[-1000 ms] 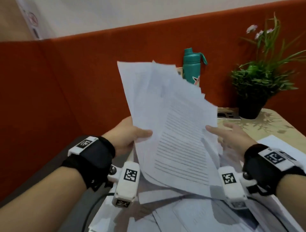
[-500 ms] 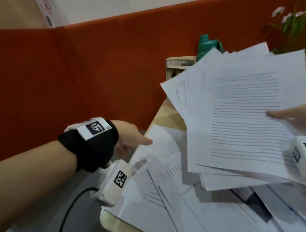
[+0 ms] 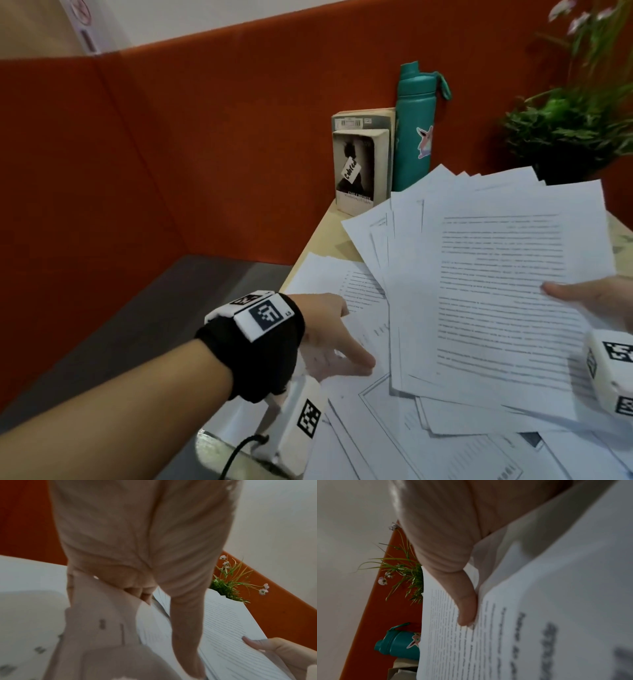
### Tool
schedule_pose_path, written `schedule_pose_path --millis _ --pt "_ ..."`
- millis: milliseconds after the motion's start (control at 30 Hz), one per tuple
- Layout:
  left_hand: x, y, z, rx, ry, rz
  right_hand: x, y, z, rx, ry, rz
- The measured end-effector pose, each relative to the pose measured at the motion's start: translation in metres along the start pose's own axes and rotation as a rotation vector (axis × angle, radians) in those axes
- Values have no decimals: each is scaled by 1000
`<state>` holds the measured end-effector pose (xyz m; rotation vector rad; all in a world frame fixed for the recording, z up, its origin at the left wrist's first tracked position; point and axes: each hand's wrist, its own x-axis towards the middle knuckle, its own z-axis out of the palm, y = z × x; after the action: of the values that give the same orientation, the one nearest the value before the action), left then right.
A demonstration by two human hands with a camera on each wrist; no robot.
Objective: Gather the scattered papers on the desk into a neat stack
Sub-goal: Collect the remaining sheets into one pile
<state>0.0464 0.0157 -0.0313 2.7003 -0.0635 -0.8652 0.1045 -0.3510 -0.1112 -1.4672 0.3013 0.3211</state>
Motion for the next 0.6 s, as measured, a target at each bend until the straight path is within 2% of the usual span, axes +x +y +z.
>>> schedule_pose_path --millis 133,233,367,433,600 --pt "5 16 4 -87 -43 79 -10 -4 3 41 -17 -33" --pt "9 21 1 -92 -40 111 -15 -4 -1 68 -95 2" --pt "5 -6 -31 55 61 35 -26 -6 -4 82 -73 -10" --pt "4 -21 -41 45 62 -9 -33 -9 1 112 -73 -1" --pt "11 -16 -24 -52 67 36 -40 -11 14 24 -33 7"
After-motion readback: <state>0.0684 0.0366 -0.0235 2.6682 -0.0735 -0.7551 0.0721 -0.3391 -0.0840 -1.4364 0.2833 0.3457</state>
